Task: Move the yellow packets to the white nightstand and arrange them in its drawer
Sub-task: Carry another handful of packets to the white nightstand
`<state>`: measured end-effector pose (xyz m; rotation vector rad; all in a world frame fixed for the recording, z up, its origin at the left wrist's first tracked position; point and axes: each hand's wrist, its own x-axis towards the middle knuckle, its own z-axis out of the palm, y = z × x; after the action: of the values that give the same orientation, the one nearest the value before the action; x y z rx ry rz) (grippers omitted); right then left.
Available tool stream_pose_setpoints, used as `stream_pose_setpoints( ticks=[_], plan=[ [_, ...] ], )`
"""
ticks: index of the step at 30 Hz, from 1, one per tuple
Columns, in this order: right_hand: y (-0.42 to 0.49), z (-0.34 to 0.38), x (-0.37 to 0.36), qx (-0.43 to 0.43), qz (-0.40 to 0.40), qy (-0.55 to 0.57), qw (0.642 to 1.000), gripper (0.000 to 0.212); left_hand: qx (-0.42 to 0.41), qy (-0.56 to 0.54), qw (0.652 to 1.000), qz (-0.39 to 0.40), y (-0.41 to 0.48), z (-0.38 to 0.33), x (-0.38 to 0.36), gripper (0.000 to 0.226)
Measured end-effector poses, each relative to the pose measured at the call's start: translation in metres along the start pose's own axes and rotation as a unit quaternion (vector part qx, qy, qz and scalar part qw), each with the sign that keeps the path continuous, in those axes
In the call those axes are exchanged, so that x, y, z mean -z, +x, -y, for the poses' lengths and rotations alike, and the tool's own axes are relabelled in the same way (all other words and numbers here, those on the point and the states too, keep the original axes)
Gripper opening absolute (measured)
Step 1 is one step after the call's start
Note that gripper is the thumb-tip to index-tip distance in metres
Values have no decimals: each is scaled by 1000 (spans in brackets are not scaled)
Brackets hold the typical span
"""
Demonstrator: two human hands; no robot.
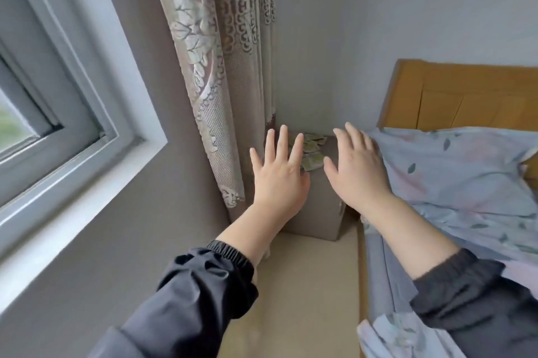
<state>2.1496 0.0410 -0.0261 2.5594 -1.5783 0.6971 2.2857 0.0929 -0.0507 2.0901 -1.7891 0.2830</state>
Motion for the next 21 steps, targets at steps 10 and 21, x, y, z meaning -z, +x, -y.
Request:
stream_pose_setpoints(
  ticks=[10, 21],
  plan=[
    [189, -86, -102, -1, 47, -4, 999, 57, 9, 6, 999, 35, 198, 12, -118, 72],
    [373, -173, -232, -49, 96, -29, 994, 56, 13, -14, 987, 159, 405, 35, -272, 72]
  ],
)
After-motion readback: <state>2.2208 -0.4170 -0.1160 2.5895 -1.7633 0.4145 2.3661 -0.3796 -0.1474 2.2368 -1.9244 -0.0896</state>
